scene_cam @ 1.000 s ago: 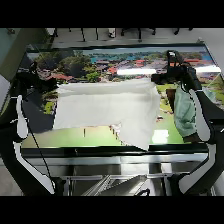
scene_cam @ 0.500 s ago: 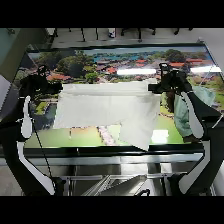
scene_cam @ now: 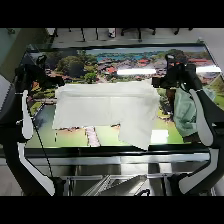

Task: Fold the shirts.

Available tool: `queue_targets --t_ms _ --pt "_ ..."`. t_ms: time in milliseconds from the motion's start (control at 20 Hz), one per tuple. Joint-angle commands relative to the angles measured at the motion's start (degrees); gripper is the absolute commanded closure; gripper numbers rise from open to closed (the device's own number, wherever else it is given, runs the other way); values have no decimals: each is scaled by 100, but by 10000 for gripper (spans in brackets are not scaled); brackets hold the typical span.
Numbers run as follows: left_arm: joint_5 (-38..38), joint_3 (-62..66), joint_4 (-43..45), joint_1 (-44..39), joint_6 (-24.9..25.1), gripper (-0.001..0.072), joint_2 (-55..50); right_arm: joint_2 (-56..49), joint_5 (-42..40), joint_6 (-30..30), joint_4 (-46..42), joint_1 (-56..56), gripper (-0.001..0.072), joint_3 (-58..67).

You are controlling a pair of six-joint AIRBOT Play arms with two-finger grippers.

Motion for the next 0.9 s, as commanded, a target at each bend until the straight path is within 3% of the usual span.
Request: queue_targets --t_ms 0,100,200,350,500,600,850 --pt "713 -149 13 138 7 4 608 767 -1043 109 13 -203 298 -4" --pt "1224 -424 4 450 7 5 1060 1172 -1853 -55 9 -413 298 -238" --pt "1510 -1250 -63 883 11 5 1513 1781 -2068 -151 17 -616 298 -1185" --pt "1346 -3353 -798 1659 245 5 2135 3047 -1574 -151 98 -1021 298 -3359" --pt "1012 -4723 -1624 2194 643 5 2253 3821 -1067 -562 1582 -1853 297 -4981" --pt "846 -5049 -1810 2271 796 5 2135 3921 -898 -1185 2715 -2310 298 -5606" --pt "522 -5073 -1808 2107 826 5 1858 3786 -817 -1377 2837 -2208 298 -5989"
